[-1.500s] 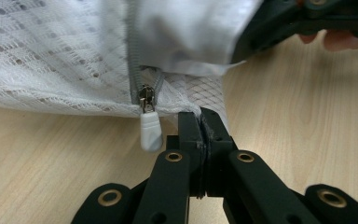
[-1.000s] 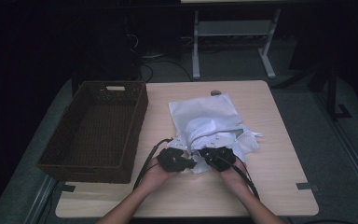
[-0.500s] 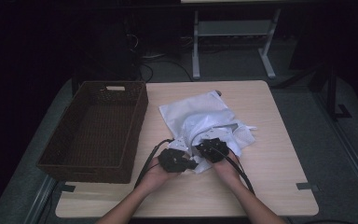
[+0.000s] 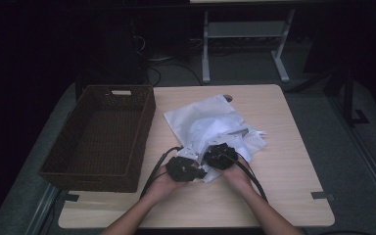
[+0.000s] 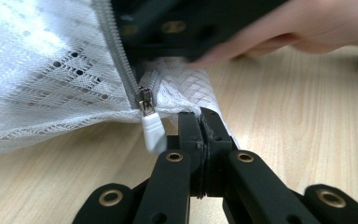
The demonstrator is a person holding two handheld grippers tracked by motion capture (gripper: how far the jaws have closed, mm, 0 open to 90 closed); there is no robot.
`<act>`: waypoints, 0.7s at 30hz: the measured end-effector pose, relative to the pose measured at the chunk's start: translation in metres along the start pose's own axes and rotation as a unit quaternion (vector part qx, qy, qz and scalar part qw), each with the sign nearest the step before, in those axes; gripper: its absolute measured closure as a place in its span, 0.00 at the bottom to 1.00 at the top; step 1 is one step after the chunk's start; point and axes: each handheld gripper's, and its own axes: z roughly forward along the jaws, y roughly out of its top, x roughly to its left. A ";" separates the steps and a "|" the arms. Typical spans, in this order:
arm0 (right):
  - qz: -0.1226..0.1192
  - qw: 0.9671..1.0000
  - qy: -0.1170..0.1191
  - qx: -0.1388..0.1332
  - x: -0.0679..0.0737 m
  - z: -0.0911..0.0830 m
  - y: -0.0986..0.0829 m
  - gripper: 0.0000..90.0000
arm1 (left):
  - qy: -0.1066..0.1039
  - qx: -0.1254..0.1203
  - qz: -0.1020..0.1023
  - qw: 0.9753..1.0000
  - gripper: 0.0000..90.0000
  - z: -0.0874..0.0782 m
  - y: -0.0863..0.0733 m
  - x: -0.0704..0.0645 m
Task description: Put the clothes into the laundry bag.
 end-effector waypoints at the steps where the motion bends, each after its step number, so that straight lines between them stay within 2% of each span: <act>1: -0.004 1.000 0.008 0.004 0.001 -0.005 -0.001 0.77 | 0.000 0.000 -0.001 1.000 0.99 -0.001 0.000 0.000; 4: -0.010 1.000 0.015 0.005 0.001 -0.019 -0.001 0.70 | 0.004 0.000 -0.004 1.000 0.99 -0.003 -0.001 0.002; 9: -0.002 0.998 0.060 -0.011 -0.006 -0.053 -0.007 0.62 | 0.010 -0.005 -0.012 1.000 0.99 -0.007 -0.002 0.004; 11: -0.004 0.998 0.065 -0.022 -0.009 -0.068 -0.012 0.60 | 0.011 -0.004 -0.013 1.000 0.99 -0.007 -0.002 0.005; 16: -0.007 0.999 0.039 -0.033 -0.019 -0.100 -0.029 0.56 | 0.013 -0.003 -0.014 1.000 0.99 -0.008 -0.003 0.005; 17: -0.005 0.999 0.023 -0.033 -0.024 -0.106 -0.035 0.54 | 0.013 -0.003 -0.014 1.000 0.99 -0.008 -0.003 0.006; 21: 0.006 1.000 -0.013 -0.014 -0.043 -0.110 -0.052 0.54 | 0.013 0.000 -0.016 1.000 0.99 -0.008 -0.003 0.006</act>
